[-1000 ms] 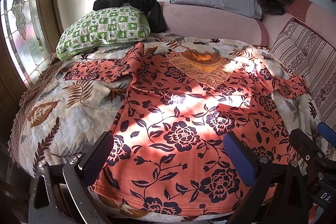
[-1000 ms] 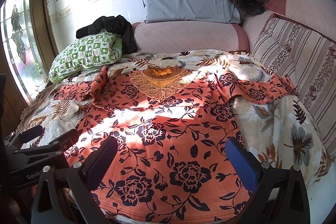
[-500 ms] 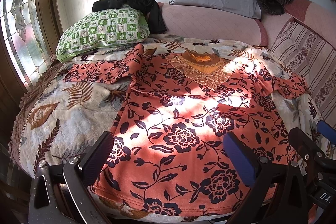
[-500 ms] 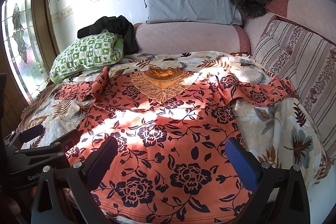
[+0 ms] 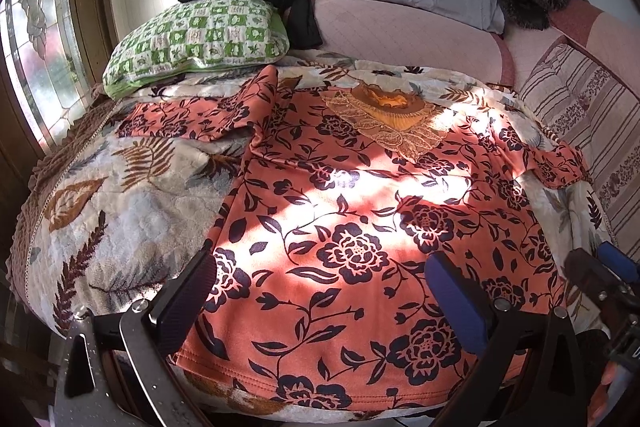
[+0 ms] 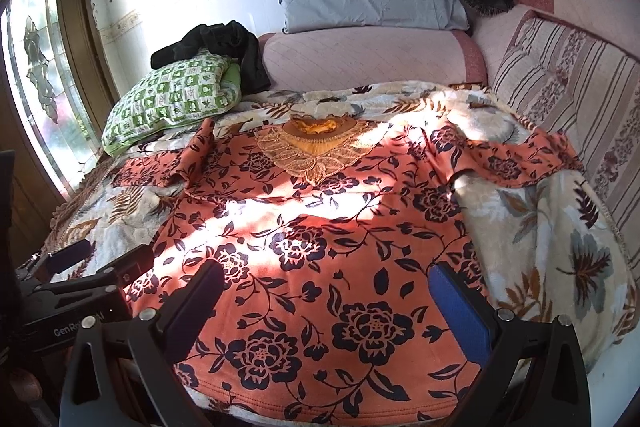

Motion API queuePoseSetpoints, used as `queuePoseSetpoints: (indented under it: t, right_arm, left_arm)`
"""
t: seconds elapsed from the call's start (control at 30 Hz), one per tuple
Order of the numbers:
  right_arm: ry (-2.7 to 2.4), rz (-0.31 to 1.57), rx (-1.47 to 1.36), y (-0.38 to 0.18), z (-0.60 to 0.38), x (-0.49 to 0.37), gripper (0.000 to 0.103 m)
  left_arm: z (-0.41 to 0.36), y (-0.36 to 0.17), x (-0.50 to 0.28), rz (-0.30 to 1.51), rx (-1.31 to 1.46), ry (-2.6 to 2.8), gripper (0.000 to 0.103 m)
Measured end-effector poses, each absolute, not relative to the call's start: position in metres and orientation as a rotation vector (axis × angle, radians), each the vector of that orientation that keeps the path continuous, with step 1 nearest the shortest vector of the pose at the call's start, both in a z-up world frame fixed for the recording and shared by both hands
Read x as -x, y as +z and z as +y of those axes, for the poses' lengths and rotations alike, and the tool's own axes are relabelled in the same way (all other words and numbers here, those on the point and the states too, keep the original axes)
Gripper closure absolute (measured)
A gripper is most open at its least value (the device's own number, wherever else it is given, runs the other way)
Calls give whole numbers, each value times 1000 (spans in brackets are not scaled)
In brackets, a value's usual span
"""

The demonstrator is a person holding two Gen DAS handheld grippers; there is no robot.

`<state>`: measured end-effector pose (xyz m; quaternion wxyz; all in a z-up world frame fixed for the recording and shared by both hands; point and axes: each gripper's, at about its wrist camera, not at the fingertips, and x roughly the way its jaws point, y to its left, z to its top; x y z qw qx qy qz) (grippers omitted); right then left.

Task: Fold small clothes

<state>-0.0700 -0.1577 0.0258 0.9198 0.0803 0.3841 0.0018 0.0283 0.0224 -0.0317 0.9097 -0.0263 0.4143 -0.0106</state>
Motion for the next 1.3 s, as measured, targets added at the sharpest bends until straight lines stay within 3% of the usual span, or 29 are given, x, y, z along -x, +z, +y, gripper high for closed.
queuePoseSetpoints:
  t: [0.17,0.47,0.63,0.77,0.9,0.97,1.1,1.17,1.3]
  right_arm:
    - [-15,774,-431,10,-244,68,0]
    - [-182,611,-1127,-35,-497,24,0]
    - [-305,528,-1245,-58,-594,-20,2]
    - [-382,558,-1224,-84,-634,-66,12]
    - [-446,613,-1170,-110,-649,-101,36]
    - [-469,642,-1154,-122,-654,-114,40]
    - [-453,639,-1047,-101,-644,-135,84]
    - [-410,653,-927,-68,-621,-148,93]
    - [-203,585,-727,24,-537,-177,95]
  left_arm:
    - [90,-68,-54,942,159,123,0]
    - [216,-104,-113,1002,271,404,0]
    - [246,-133,-139,1012,274,495,0]
    - [256,-158,-143,1003,303,524,0]
    - [259,-158,-138,963,341,508,0]
    - [261,-157,-135,950,356,488,0]
    - [255,-157,-135,934,329,491,0]
    - [254,-157,-135,933,316,494,0]
    - [259,-153,-129,915,354,468,0]
